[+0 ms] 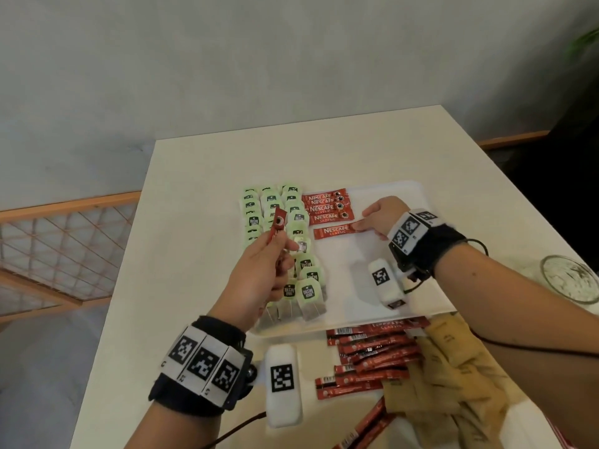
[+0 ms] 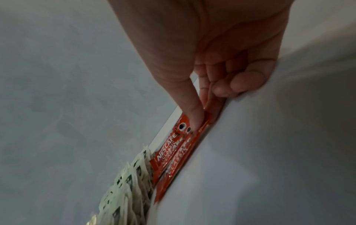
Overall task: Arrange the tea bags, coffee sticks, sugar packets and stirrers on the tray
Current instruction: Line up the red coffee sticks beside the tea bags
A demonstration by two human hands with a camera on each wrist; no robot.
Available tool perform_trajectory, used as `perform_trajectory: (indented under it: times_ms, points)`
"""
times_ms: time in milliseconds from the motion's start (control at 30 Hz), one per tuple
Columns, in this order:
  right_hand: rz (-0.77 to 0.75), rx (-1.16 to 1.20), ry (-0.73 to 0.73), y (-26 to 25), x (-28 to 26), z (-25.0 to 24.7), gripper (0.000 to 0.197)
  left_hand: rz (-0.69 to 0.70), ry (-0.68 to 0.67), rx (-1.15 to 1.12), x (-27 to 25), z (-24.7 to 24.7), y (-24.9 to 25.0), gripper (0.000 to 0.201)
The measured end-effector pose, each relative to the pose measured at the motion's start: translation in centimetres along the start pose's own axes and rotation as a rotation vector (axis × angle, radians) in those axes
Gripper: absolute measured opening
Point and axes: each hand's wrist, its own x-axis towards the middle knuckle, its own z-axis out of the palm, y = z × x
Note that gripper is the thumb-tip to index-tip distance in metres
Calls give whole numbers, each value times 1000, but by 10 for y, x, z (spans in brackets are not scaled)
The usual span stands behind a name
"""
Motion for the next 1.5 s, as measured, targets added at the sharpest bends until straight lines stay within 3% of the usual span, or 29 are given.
perform_trajectory:
  times_ms: [267, 467, 600, 800, 900, 1000, 1133, 1333, 1500]
  points:
    - [34, -49, 31, -12, 19, 6, 54, -39, 16, -37, -1, -4, -4, 30]
    - [16, 16, 57, -12, 7, 5, 38, -87, -77, 24, -5, -5, -4, 31]
    - [-135, 185, 34, -7, -37, 5, 34, -92, -230, 176, -12, 5, -5, 13]
    - [-406, 377, -288, 7, -111, 6, 25, -189, -344, 210, -17, 32, -7, 12]
    - [-459, 344, -246, 18, -121, 8, 14, -166, -411, 291, -25, 41, -6, 9]
    - [-443, 397, -156, 28, -128, 1, 9, -93, -352, 289, -31, 43, -5, 11]
    - [-364, 472, -100, 37, -137, -11, 11, 26, -160, 219, -35, 36, -7, 17]
    - [-350, 385, -200, 27, -153, -15, 15, 226, -20, 378, -46, 44, -9, 28]
    - [-372, 230, -279, 11, -157, -14, 22, 404, 28, 536, -46, 52, -13, 22]
